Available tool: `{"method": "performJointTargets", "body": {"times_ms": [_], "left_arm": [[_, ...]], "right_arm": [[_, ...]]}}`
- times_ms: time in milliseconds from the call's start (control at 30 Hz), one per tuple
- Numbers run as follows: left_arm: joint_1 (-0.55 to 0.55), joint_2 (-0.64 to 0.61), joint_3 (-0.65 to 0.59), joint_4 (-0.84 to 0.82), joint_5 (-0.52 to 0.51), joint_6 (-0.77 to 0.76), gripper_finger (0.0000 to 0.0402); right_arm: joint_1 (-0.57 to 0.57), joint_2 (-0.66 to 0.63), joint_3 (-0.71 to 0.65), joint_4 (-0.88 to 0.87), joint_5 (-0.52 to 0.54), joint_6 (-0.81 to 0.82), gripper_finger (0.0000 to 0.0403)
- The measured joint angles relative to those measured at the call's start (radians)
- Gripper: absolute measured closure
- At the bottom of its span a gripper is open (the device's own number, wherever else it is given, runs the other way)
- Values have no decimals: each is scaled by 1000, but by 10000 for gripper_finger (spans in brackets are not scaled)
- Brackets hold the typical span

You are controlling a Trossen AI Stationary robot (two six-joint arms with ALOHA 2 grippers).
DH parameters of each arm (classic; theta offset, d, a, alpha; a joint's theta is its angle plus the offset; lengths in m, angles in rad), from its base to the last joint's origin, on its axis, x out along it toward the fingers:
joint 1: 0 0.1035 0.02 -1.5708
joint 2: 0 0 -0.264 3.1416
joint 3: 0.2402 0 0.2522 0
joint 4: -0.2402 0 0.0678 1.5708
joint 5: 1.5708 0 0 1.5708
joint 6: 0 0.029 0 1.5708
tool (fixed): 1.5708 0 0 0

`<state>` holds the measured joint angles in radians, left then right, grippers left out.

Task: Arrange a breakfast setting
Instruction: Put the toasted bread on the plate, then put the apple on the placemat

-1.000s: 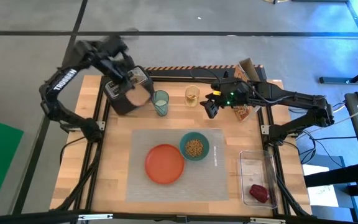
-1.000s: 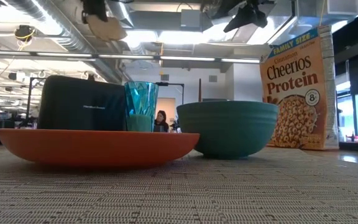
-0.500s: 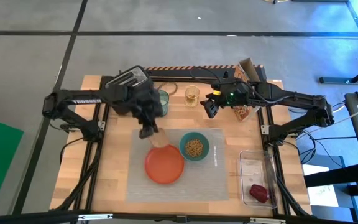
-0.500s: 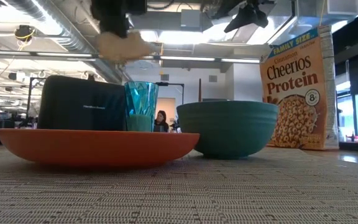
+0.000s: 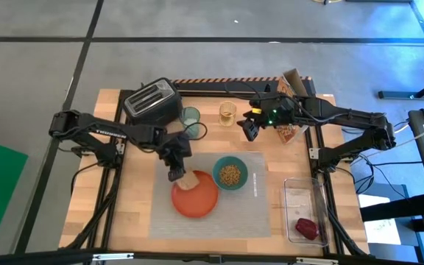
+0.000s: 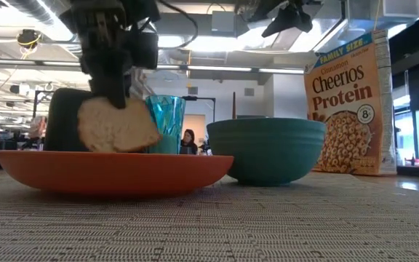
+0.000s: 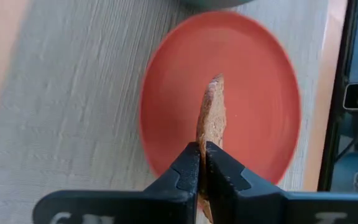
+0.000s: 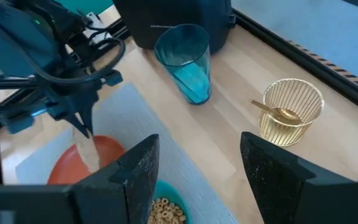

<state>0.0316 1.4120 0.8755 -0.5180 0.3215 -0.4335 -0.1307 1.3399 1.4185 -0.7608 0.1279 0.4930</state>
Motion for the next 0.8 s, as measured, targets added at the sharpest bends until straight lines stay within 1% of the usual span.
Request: {"method": "performJointTargets", "body": {"times_ms": [67,133,267,400,467,533,633,700,800], "left_arm": [[-5,0,-22,14,-18,-28,381],[-8,0,-37,15,-62,-52,373],[-9,0,-46,15,-114,-56,346],[-8,0,-46,15,-129,-56,312],[-2,0,-40,0,-124,-62,296],[9,-7,-14,-42,-118,-62,284],[25,-24,49,-105,-123,-31,278],[38,-35,96,-153,-136,17,277],[61,-44,183,-164,-157,92,277]], "right_arm": [[0,0,0,-2,-15,-1,187],[0,0,0,-17,-20,-3,187],[0,0,0,-94,-24,-1,187],[0,1,0,-172,-29,31,187],[0,1,0,-213,-61,63,187],[2,1,0,-273,-115,108,187],[46,1,0,-406,-194,139,187],[98,1,-1,-505,-202,161,187],[188,0,-2,-645,-206,242,187]]}}
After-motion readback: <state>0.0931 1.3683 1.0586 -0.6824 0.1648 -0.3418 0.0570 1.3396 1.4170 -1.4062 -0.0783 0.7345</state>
